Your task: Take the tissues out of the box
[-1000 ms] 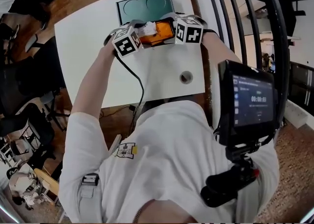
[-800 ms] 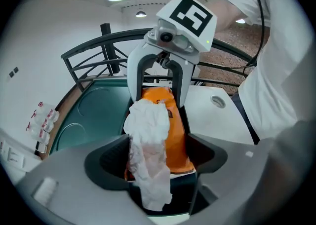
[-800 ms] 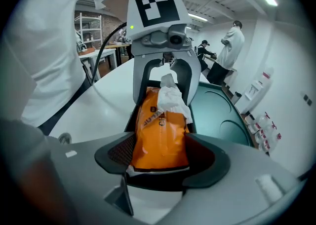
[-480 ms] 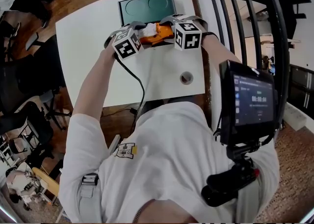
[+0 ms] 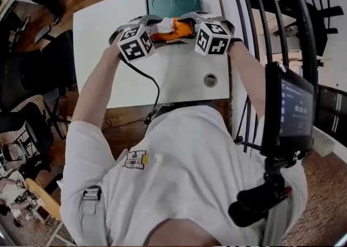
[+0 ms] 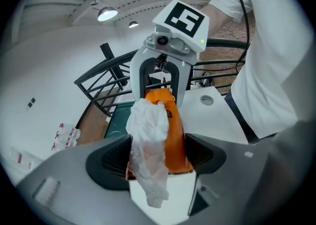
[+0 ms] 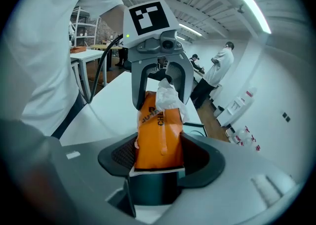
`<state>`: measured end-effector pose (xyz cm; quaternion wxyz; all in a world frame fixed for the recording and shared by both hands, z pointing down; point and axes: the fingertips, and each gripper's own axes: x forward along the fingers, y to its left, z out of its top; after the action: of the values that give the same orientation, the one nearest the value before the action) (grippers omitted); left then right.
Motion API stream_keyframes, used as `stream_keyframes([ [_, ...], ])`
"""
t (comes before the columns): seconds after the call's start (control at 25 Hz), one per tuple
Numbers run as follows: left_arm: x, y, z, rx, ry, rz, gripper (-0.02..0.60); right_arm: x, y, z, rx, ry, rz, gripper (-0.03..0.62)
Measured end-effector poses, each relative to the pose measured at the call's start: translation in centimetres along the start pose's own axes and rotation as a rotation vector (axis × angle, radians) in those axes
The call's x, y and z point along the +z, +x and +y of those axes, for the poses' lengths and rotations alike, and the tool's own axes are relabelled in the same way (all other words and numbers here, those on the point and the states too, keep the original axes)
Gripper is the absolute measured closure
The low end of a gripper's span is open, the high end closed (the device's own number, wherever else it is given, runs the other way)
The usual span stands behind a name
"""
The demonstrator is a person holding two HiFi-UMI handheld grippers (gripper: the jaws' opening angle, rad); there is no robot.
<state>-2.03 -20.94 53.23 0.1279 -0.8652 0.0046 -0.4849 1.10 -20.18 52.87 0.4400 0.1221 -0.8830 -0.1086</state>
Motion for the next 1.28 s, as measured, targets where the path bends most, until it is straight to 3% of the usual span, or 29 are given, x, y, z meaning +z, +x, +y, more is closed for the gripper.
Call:
stream_keyframes([
  [0.2,-4.4,-4.9,-2.8,0.030,0.025,0.047,0.232,6.2,2.3,2.7,-0.039,0.006,-0.052,0.347],
  [0.4,-11.2,-5.6,-7.6,-0.001,-0.018,0.098,0.232,9.5,8.0,7.9,0.002,0.031,-0.065,0.345],
  [0.68,-17.3,-1.3,-13.2,-0.084,-0.086,0.135,0.231,8.0,14.6,13.8,0.107,0.072,-0.016,0.336],
  [0.88,-17.9,-0.8,-13.3,-0.084,-0.088,0.125,0.222,7.8,15.2,13.7,0.129,0.080,-0.010,0.282],
  [1.0,-17.9,-1.8,-13.0,-0.074,-0.082,0.115,0.169,8.3,14.8,13.7,0.152,0.094,-0.040,0.240],
  [1.16,-16.7,-6.4,-10.7,0.041,-0.116,0.014,0.163,9.0,10.4,12.3,0.068,0.184,-0.127,0.241],
  [1.24,-14.7,-10.2,-10.4,0.144,-0.222,-0.153,0.164,9.8,7.0,12.8,0.005,0.319,-0.219,0.270],
  [1.28,-13.3,-11.8,-11.1,0.188,-0.302,-0.264,0.182,9.9,5.4,13.6,-0.016,0.408,-0.271,0.314],
])
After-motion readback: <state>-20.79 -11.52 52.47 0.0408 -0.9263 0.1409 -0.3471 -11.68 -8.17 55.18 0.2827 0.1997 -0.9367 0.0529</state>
